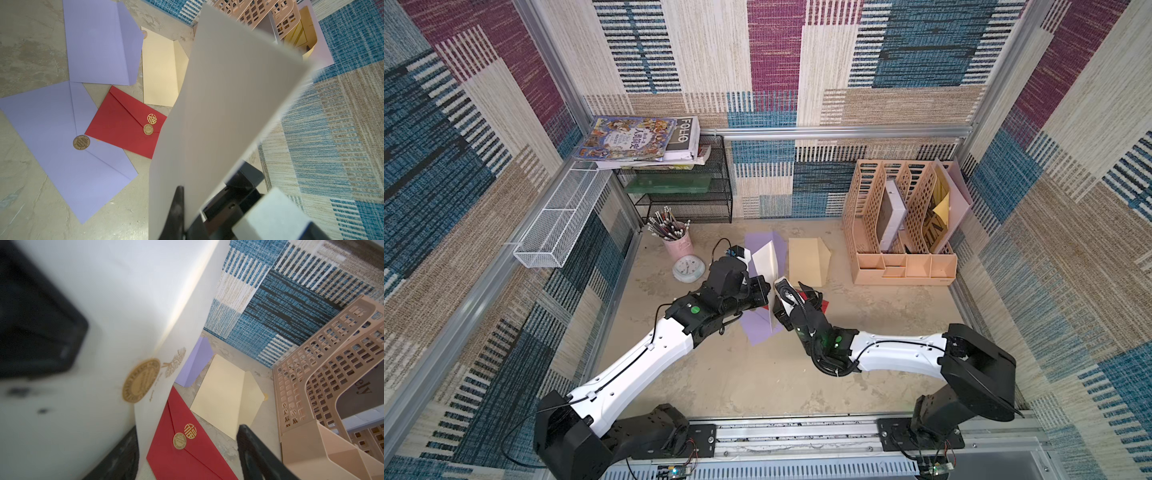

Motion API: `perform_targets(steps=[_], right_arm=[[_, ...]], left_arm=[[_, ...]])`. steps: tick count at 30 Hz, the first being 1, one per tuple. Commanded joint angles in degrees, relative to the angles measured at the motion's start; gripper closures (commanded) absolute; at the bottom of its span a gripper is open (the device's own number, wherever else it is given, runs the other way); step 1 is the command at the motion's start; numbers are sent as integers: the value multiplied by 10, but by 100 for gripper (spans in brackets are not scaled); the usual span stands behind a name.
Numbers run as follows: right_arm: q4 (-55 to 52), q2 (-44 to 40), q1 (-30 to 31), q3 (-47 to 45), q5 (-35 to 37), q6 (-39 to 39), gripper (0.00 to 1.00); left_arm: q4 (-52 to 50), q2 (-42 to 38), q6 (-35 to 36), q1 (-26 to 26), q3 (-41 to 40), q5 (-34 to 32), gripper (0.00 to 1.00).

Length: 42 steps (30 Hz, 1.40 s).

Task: Open the envelope
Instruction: Open the envelope flap on the envelope.

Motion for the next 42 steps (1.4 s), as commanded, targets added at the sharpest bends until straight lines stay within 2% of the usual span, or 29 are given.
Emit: perform_targets(steps=[1, 20, 29, 42], right_arm=[[31, 2, 2, 7, 11, -13, 26], [39, 2, 3, 21, 12, -32, 26], [13, -9, 3, 27, -2, -18, 33], [-10, -9, 1, 33, -16, 0, 49]], left_arm=[[-2, 2, -1, -1, -1, 11, 100], [-8, -1, -1, -2, -1, 12, 100], [-13, -6, 3, -2, -2, 6, 100], [-13, -7, 5, -2, 6, 10, 100]])
